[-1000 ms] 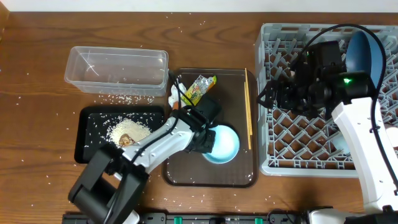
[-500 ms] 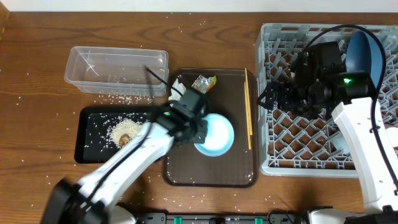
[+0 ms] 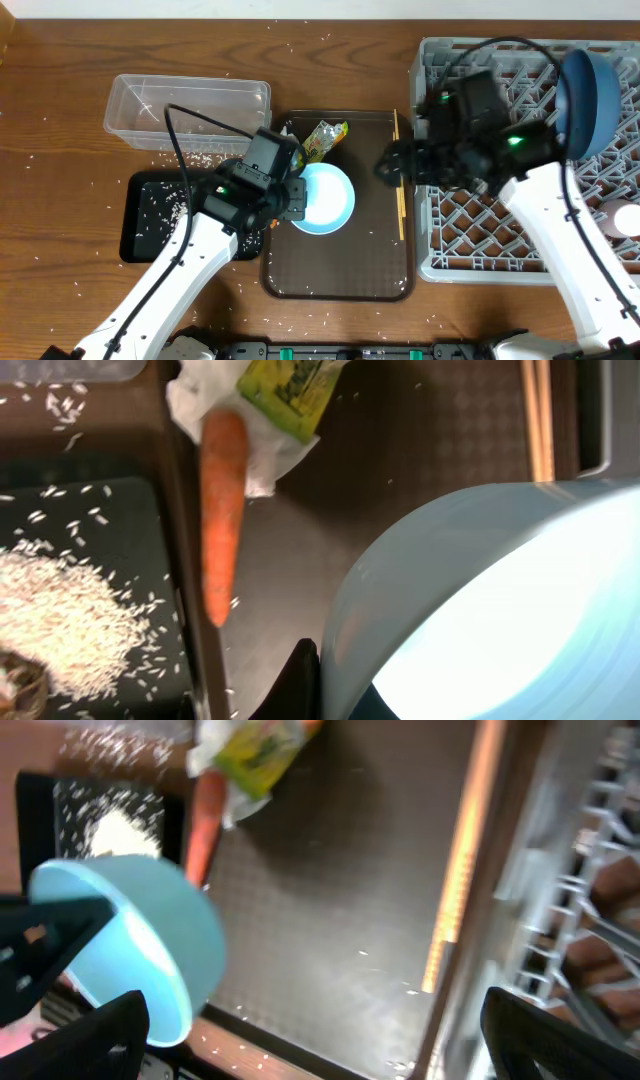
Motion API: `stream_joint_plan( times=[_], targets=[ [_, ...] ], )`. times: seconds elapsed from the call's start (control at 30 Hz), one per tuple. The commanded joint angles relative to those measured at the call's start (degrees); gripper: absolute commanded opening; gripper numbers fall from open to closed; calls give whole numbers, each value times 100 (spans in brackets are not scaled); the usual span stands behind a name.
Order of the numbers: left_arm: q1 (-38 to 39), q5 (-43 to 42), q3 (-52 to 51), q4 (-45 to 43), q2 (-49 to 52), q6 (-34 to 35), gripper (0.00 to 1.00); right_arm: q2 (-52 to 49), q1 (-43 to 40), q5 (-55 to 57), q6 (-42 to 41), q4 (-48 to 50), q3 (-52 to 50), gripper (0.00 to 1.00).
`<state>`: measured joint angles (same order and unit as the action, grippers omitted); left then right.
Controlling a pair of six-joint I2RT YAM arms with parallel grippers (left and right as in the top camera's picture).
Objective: Sort waste into correct bins and load items into the dishwasher rack
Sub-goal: 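Hand the bowl from the left gripper to the right gripper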
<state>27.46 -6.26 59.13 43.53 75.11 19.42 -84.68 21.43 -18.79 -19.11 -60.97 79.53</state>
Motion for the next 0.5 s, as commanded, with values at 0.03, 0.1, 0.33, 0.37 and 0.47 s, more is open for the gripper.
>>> stream_joint_plan(
  times=[0.03,0.1,0.33,0.37,0.47],
  targets=[
    [-31,264,79,81,44,-90,6,87,369,142,-87,120,26,99],
    [-28,223,79,63,42,-48,6,87,470,142,-144,118,26,99],
    [-28,-531,79,-262,42,356,6,-131,1040,494,-168,125,26,83],
    [-28,-538,79,-267,42,431,6,-199,1121,621,-175,125,26,78],
    [-28,-719,79,-280,42,494,6,-459,1342,1003,-212,125,26,66]
  ],
)
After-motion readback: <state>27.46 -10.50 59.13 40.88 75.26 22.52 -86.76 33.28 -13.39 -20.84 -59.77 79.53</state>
